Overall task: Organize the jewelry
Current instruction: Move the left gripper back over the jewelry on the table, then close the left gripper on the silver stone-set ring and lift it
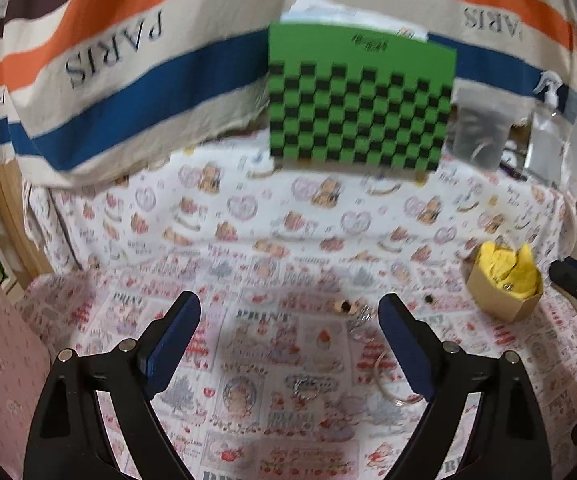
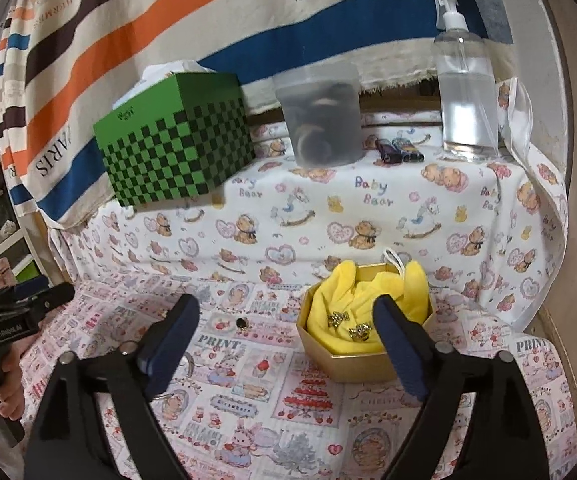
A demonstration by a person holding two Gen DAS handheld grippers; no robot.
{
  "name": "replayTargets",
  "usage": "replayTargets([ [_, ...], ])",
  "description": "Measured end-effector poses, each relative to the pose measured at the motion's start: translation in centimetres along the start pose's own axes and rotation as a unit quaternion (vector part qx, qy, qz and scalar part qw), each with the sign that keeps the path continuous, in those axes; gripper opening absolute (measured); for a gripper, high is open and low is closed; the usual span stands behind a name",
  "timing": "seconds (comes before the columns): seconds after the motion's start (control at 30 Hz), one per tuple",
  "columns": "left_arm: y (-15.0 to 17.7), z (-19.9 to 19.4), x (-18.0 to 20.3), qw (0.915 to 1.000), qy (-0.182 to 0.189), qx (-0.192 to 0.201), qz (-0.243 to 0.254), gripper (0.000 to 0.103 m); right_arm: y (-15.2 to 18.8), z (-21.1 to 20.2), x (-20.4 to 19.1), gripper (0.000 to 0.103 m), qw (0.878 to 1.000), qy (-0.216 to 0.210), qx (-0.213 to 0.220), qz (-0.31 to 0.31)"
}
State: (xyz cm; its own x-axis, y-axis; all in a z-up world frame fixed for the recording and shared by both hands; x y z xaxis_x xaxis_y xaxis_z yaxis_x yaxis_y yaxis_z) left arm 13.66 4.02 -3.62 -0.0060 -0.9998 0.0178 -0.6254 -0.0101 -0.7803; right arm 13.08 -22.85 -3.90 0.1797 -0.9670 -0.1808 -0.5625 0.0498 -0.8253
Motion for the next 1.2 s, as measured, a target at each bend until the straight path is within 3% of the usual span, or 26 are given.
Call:
replayTargets([
  [0.33, 2.5, 2.3, -0.3, 0.9978, -0.016, -0.063, 0.003, 0.089, 1.1, 0.8, -0.1, 0.096, 1.0, 0.015, -0.008, -0.008],
  [0.47, 4.4, 4.4, 0.0, 0.9913, -0.031, -0.124, 0.031, 0.082, 1.9, 1.6, -0.5, 0.096, 1.0, 0.016, -0.02, -0.013],
  [0.63, 5.8, 5.1, 1.0, 0.9858, 0.018, -0.166, 0.022, 0.073, 2.3, 1.7, -0.7, 0.096, 0.999, 0.02, -0.025, -0.019],
  [0.77, 7.1, 5.9, 1.7, 0.976, 0.059, -0.21, -0.001, 0.057, 2.2, 1.7, -0.4, 0.097, 0.999, 0.023, -0.024, -0.013],
  [1.2, 7.6, 6.8, 0.7, 0.9779, 0.011, -0.208, 0.017, 0.037, 2.6, 2.3, 0.1, 0.097, 0.999, 0.04, -0.036, -0.007],
])
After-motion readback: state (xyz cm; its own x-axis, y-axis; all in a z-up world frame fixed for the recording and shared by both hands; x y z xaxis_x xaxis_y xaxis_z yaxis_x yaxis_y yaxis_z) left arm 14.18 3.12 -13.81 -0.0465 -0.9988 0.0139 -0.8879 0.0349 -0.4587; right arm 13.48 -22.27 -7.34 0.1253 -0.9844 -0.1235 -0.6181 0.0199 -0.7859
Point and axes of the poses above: each gripper's, at about its wrist camera, not at the fingertips, and z roughly the way its jaws point, x to its right, y to its underside, the point moved 10 cm from there along z, roughly the way its jaws point, and after that the axes turned 5 degrees about -x, right-handed, at the moved point
